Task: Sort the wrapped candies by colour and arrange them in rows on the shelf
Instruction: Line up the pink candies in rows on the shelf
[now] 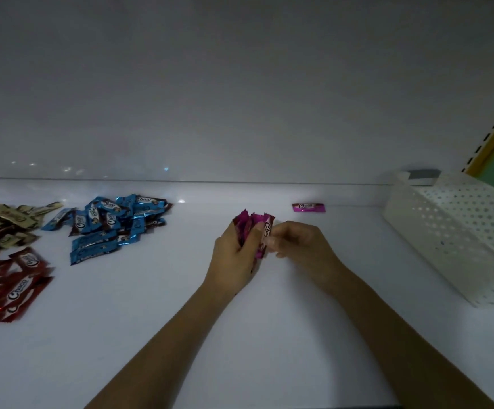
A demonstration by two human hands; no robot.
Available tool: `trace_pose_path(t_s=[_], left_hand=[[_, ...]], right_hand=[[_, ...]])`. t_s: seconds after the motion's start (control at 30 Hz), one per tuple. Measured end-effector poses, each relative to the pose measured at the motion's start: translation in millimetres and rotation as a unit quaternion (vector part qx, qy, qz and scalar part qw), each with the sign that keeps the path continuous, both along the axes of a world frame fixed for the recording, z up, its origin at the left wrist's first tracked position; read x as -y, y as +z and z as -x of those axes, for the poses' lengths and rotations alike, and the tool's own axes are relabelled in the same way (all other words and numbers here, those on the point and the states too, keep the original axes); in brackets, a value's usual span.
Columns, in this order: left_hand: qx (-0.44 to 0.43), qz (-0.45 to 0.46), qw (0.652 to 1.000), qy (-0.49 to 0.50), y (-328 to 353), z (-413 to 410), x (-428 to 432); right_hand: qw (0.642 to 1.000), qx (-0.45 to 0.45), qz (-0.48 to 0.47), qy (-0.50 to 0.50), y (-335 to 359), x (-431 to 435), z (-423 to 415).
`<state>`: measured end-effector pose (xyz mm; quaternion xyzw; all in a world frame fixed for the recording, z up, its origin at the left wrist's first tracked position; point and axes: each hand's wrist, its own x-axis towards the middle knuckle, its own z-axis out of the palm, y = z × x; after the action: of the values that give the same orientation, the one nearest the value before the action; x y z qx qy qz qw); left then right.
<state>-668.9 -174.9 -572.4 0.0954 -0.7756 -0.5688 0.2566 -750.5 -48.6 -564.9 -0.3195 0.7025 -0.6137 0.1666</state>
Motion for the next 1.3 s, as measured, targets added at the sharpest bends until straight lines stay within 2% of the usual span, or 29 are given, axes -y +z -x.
trace_pose_path(t_s=[0.1,0.27,0.47,0.53,0.63,0.8,0.93,0.97,1.07,1.2,1.3], left_hand=[[0.003,0.017,1.0,-0.006,-3.5,-1.5,5.6],[0.008,-0.015,1.0,0.014,1.7,-3.0,1.4],[0.005,-0.027,1.0,0.013,-0.5,-2.8,3.4],[0.007,-0.034,0.999,0.014,-1.6,-2.5,4.0],[0.006,-0.038,0.999,0.013,-2.0,-2.5,4.6],[0.009,-0.05,0.999,0.009,-1.1,-2.6,4.2],[0.011,-0.051,0.999,0.011,-0.6,-1.9,4.8],[0.012,-0.055,0.998,0.012,-0.6,-1.9,4.7],[0.016,-0.056,0.998,0.013,-0.4,-2.8,3.7],[0.023,-0.055,0.998,0.016,-0.3,-2.6,2.8],[0.024,-0.054,0.998,0.017,-0.1,-2.2,2.7]], right_hand=[[1.0,0.013,0.005,-0.002,0.7,1.7,1.9],[0.989,0.066,0.054,-0.119,2.4,-3.6,13.7],[0.98,0.036,-0.014,-0.194,-4.0,-8.0,23.3],[0.97,-0.012,-0.07,-0.233,-7.0,-13.3,29.8],[0.911,-0.145,-0.27,-0.276,-10.3,-27.2,36.6],[0.847,-0.23,-0.354,-0.323,5.3,-31.8,27.7],[0.753,-0.33,-0.496,-0.282,0.5,-16.4,22.5],[0.744,-0.345,-0.502,-0.274,-0.6,-13.9,25.3],[0.769,-0.368,-0.46,-0.25,-1.4,-18.6,32.7],[0.778,-0.412,-0.403,-0.251,-13.6,-30.0,36.4],[0.757,-0.467,-0.364,-0.278,-11.1,-25.6,32.8]])
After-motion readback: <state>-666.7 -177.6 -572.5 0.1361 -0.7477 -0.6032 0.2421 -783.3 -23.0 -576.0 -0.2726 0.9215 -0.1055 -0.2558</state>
